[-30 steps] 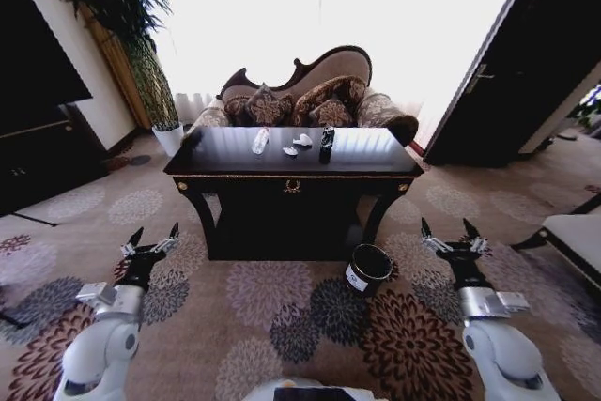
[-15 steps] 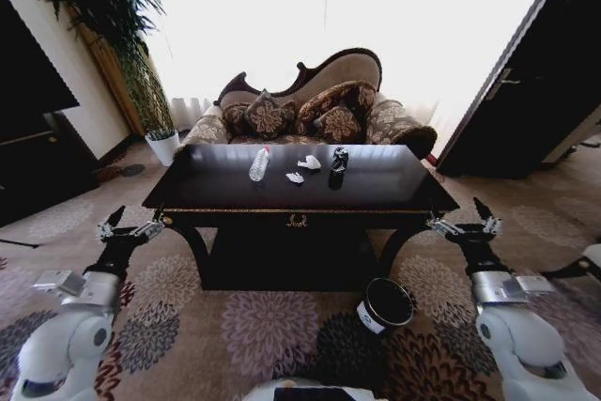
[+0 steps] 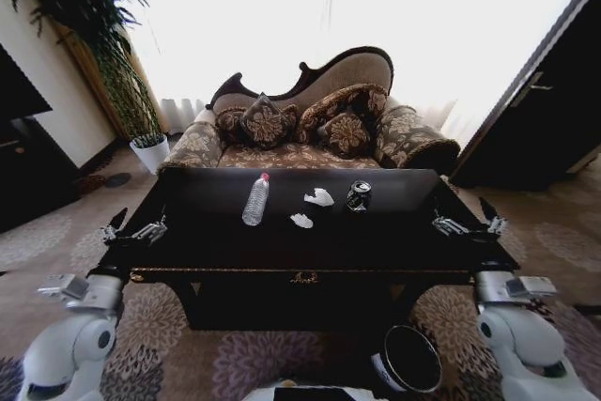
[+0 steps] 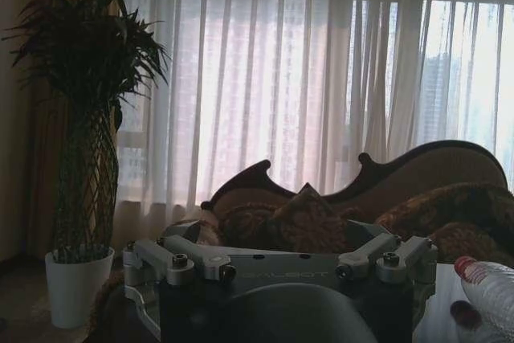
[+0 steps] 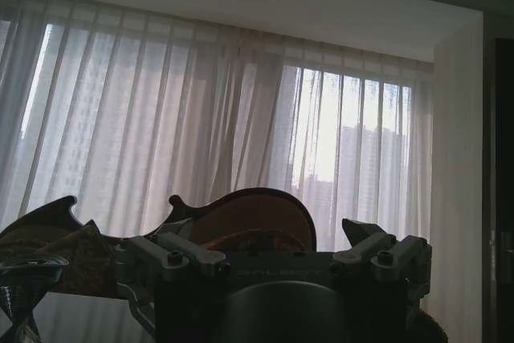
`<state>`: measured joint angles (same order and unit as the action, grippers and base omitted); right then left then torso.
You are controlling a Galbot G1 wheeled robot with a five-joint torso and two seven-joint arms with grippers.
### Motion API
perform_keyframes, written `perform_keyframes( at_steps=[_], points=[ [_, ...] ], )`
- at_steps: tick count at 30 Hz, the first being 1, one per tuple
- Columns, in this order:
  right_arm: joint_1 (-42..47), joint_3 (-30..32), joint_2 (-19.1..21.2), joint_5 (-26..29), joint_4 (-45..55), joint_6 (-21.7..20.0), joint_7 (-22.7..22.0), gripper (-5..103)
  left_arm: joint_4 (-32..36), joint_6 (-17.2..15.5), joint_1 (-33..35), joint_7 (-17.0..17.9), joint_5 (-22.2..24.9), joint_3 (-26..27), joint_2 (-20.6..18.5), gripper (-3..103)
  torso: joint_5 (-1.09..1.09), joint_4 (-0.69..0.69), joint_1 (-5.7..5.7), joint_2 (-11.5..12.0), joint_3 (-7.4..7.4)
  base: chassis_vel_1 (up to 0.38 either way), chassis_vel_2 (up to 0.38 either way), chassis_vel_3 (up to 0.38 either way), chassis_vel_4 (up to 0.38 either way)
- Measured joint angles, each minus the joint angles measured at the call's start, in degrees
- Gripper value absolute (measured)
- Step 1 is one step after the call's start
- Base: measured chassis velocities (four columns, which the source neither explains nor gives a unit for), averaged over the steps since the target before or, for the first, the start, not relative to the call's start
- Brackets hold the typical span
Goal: Move to the front of the table and place the trash on the table into the trash bin.
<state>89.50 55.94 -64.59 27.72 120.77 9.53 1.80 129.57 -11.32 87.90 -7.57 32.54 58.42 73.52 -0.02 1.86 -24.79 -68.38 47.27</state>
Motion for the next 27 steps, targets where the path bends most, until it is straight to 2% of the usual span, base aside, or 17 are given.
perform_keyframes(
  at_steps=[27],
  points=[
    [0.3, 0.2, -1.3, 0.2, -0.8, 0.3, 1.5, 100, -2.4, 0.3, -0.6, -0.6, -0.6, -0.9, -0.2, 100, 0.02, 0.0, 0.11, 0.0, -0.03, 0.005, -0.007, -0.008, 0.009]
  ],
)
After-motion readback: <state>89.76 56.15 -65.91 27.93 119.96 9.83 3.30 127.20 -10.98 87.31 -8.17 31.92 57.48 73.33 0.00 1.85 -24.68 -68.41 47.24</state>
